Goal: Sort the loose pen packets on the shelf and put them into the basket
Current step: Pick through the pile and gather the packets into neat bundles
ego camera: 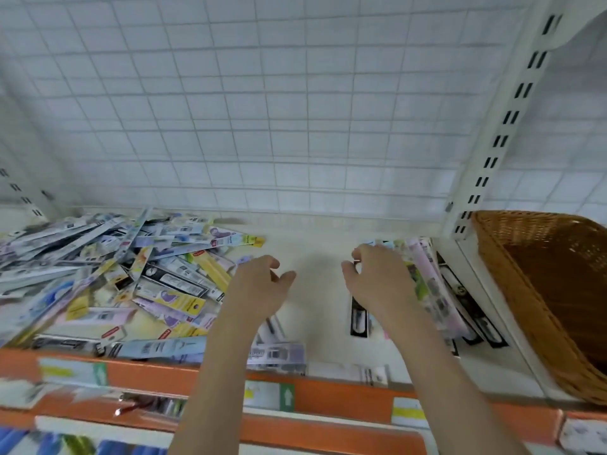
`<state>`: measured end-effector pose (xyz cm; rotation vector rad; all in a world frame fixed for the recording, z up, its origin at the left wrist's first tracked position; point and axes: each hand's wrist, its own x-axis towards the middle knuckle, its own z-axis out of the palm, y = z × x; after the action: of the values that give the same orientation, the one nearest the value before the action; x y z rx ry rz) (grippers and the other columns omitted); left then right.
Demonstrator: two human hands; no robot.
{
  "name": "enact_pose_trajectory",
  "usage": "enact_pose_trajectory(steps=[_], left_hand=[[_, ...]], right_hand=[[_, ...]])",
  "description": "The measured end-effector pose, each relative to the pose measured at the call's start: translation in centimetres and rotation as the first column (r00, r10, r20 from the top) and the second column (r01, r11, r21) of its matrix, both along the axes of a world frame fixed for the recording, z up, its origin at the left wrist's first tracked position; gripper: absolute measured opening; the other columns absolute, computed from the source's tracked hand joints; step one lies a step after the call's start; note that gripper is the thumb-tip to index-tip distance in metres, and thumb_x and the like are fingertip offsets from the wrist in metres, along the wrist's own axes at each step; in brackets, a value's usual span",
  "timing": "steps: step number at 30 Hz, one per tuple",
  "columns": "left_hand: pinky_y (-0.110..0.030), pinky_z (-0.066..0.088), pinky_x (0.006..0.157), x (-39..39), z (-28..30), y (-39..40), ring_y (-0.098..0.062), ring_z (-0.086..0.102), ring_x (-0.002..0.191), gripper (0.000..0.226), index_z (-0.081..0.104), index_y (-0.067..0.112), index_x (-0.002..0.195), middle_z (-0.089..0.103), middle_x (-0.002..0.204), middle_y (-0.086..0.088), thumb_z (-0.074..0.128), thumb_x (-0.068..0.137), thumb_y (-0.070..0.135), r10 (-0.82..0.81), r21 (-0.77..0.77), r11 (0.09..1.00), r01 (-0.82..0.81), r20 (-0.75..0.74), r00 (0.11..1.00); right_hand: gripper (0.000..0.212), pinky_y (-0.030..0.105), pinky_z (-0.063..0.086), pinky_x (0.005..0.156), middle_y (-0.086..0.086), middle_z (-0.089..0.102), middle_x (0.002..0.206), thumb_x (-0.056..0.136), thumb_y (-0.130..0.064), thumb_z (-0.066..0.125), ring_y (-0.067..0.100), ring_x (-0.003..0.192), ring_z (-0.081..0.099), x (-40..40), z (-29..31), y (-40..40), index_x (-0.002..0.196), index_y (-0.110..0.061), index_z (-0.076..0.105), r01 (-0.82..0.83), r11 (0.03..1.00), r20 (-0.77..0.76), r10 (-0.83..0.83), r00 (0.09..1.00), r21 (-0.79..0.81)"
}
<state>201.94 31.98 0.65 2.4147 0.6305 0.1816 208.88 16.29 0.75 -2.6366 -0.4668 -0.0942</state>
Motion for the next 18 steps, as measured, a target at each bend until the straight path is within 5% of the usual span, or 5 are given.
enact_pose_trajectory(steps=[7,9,12,18], left_hand=[[-0.027,0.048,0.072,-6.4,-1.2,9.4,-0.018,0.062,0.081,0.029,0.06,0.013,0.115,0.068,0.099,-0.003,0.054,0.093,0.03,0.062,0.08,0.995,-0.066,0.046,0.997],[-0.021,0.044,0.06,-7.5,-1.2,11.7,-0.017,0.061,0.074,0.018,0.063,0.016,0.103,0.07,0.094,-0.003,0.053,0.093,0.028,0.06,0.115,0.991,-0.071,0.095,0.994],[-0.025,0.045,0.06,-8.5,-1.2,14.3,-0.019,0.061,0.07,0.015,0.063,0.014,0.097,0.067,0.084,0.0,0.053,0.094,0.024,0.036,0.1,0.994,-0.052,0.16,0.986],[-0.009,0.037,0.054,-9.5,-2.5,18.1,-0.006,0.055,0.064,0.017,0.065,0.012,0.101,0.063,0.08,0.002,0.054,0.093,0.022,-0.037,0.075,0.997,0.02,0.228,0.973]], right_hand=[[0.037,0.038,0.053,0.083,0.013,0.066,0.105,0.093,-0.036,0.051,0.03,0.096,0.062,-3.7,-1.0,8.2,0.108,-0.004,0.061,-0.212,0.977,-0.257,0.207,0.944,0.01],[0.04,0.036,0.049,0.071,0.011,0.059,0.096,0.089,-0.041,0.056,0.029,0.088,0.058,-4.5,-1.1,10.1,0.103,-0.003,0.056,-0.229,0.973,-0.311,0.206,0.928,-0.04],[0.036,0.024,0.027,0.049,-0.002,0.036,0.072,0.087,-0.039,0.06,0.019,0.067,0.043,-4.9,-1.3,12.1,0.069,-0.018,0.036,-0.214,0.967,-0.309,0.163,0.937,-0.138],[0.042,0.027,0.021,0.046,0.002,0.035,0.058,0.094,-0.028,0.048,0.015,0.051,0.034,-4.8,-1.7,13.0,0.06,-0.015,0.029,-0.096,0.984,-0.293,0.049,0.955,-0.147]])
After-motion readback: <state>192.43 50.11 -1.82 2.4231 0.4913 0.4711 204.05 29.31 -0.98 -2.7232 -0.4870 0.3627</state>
